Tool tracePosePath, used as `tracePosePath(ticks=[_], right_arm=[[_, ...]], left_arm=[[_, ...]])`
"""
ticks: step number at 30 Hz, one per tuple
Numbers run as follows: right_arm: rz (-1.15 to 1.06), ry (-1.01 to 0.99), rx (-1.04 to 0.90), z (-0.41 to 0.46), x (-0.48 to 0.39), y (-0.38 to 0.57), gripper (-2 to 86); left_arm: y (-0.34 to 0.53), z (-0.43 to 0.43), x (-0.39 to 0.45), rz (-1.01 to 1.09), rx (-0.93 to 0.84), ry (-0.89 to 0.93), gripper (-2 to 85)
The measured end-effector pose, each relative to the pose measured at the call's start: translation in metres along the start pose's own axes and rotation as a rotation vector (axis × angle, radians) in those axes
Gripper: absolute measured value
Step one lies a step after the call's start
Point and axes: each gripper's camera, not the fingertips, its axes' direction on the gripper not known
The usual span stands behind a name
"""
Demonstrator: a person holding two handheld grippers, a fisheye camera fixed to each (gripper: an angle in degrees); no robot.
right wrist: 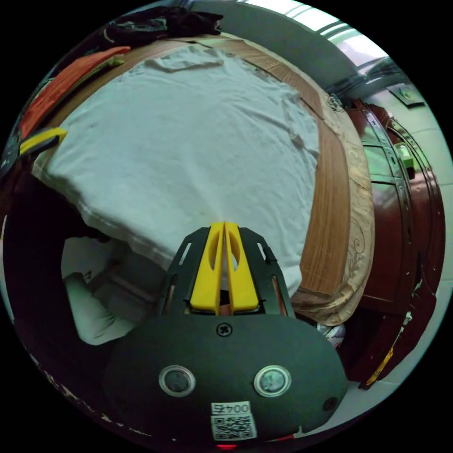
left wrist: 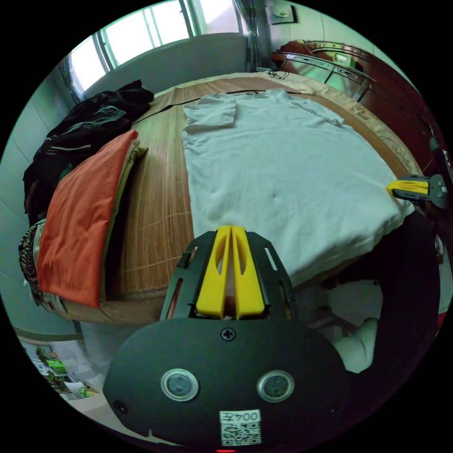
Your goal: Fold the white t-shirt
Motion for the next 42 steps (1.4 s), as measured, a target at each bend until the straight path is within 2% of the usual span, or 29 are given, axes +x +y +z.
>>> tracePosePath(ticks=[5, 12, 21, 28, 31, 35, 40, 42], right_arm=[[-0.033, 0.105, 0.108, 0.015, -0.021, 0.028, -0.7], [-0.088, 0.183, 0.088, 0.037, -0.033, 0.049, -0.7], [0.082, 0.018, 0.209, 0.070, 0.007, 0.101, -0.8], [0.206, -0.174, 0.203, 0.094, 0.056, 0.158, -0.6], [0.257, -0.237, 0.255, 0.102, 0.081, 0.192, -0.2], [0.362, -0.291, 0.375, 0.102, 0.124, 0.248, 3.5], [0.459, -0.382, 0.489, 0.113, 0.177, 0.317, 10.8], [0.491, -0.402, 0.513, 0.122, 0.193, 0.340, 11.1]], left_arm=[[0.005, -0.013, 0.016, -0.004, -0.008, 0.000, 0.6], [0.009, -0.030, 0.057, 0.119, -0.076, -0.171, 0.4], [0.020, -0.046, 0.049, 0.023, -0.116, -0.170, 0.7], [0.038, -0.061, 0.023, 0.034, -0.198, -0.016, 0.9], [0.063, -0.073, -0.004, -0.049, -0.142, 0.074, 1.2], [0.092, -0.093, -0.029, -0.073, -0.044, 0.073, 2.7], [0.145, -0.111, -0.084, -0.126, 0.012, 0.145, 14.5], [0.168, -0.111, -0.106, -0.166, 0.026, 0.186, 16.1]])
